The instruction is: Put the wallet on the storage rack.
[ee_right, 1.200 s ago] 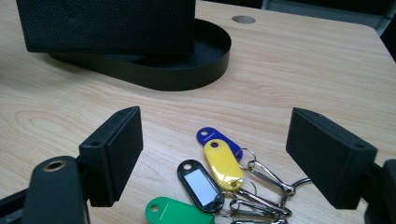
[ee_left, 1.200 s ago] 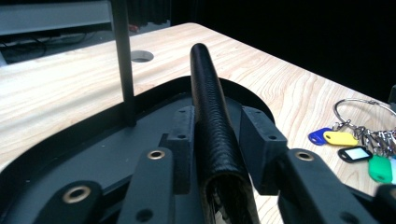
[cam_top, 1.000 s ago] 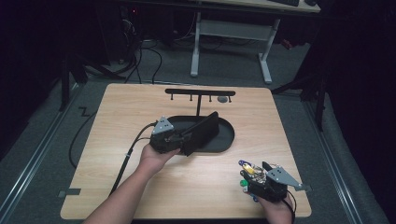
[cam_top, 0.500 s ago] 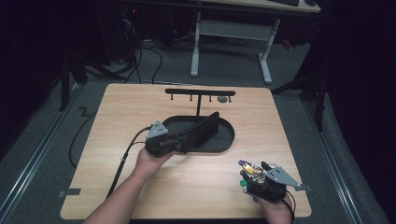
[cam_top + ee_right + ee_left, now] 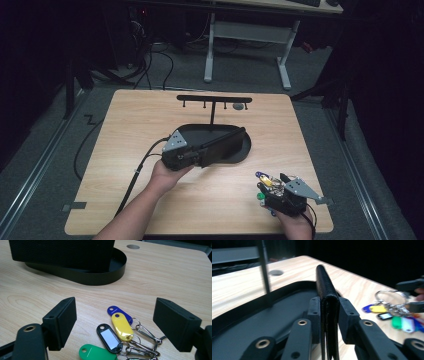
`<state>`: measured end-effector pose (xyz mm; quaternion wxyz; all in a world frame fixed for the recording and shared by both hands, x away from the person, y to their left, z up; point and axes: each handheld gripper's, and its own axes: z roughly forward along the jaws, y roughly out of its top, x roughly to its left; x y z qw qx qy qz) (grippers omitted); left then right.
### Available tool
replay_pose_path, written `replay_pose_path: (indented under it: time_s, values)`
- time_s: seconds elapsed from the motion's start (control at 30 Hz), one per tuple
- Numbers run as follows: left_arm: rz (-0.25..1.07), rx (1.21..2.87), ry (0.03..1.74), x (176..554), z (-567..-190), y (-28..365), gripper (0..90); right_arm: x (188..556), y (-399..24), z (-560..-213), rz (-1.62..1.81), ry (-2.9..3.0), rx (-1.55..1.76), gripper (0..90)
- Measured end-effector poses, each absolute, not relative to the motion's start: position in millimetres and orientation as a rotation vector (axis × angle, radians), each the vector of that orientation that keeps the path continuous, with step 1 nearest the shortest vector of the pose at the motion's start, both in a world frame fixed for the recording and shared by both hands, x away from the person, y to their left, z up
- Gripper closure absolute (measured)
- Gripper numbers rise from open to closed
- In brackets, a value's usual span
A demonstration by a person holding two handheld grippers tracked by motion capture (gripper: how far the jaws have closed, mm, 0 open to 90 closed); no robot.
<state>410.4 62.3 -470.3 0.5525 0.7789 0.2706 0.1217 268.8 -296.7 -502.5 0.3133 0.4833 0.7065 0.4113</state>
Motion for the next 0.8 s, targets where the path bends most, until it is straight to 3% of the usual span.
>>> replay_pose_path:
  time_s: [0.13, 0.63, 0.8]
  values:
    - [0.427, 1.877, 0.682, 413, -475, 64, 65.6, 269, -296, -503, 1.077, 1.876, 1.276, 19.2]
    - [0.493, 1.898, 0.804, 438, -485, 73, 58.8, 269, -298, -503, 1.082, 1.870, 1.282, 19.3]
    - [0.570, 1.906, 0.872, 444, -486, 76, 56.1, 268, -298, -502, 1.077, 1.866, 1.279, 19.3]
